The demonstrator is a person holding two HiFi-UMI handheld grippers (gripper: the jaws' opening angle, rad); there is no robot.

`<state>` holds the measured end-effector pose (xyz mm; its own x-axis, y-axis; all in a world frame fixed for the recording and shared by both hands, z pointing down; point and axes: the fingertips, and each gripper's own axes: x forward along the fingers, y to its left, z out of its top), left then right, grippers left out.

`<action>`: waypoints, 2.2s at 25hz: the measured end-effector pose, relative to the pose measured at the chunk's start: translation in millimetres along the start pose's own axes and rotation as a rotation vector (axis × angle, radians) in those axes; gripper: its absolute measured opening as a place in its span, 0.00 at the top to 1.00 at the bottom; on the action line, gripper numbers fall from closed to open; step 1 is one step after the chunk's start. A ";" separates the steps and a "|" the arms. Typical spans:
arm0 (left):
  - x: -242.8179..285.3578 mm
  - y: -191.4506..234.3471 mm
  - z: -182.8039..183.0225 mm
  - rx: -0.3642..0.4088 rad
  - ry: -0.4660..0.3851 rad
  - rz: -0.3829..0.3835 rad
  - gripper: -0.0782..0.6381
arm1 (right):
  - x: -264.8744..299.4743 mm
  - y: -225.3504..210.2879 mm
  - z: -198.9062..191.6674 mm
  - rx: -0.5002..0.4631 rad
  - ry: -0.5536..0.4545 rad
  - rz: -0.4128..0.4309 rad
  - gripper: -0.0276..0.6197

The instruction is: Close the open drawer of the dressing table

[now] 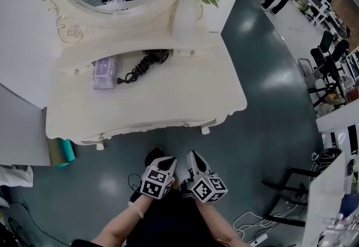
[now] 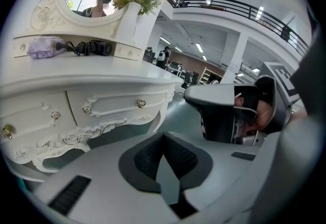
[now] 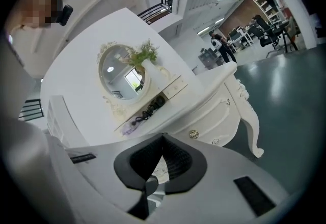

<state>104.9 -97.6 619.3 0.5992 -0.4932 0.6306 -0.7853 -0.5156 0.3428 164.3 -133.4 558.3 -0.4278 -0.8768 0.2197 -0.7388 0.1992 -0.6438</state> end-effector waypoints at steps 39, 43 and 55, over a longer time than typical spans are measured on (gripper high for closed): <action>-196.3 102.1 139.6 0.006 -0.402 0.193 0.87 | 56.3 212.3 77.4 -0.323 -0.073 0.347 0.92; -206.5 114.8 152.3 0.033 -0.404 0.196 0.87 | 72.9 219.8 93.6 -0.337 -0.085 0.352 0.92; -212.1 135.8 178.6 0.070 -0.410 0.186 0.87 | 113.3 235.8 107.0 -0.348 -0.052 0.387 0.92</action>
<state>-100.9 -188.2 407.8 0.4721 -0.8116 0.3442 -0.8815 -0.4312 0.1924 -2.7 -232.6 352.9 -0.6840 -0.7289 -0.0281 -0.6649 0.6389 -0.3869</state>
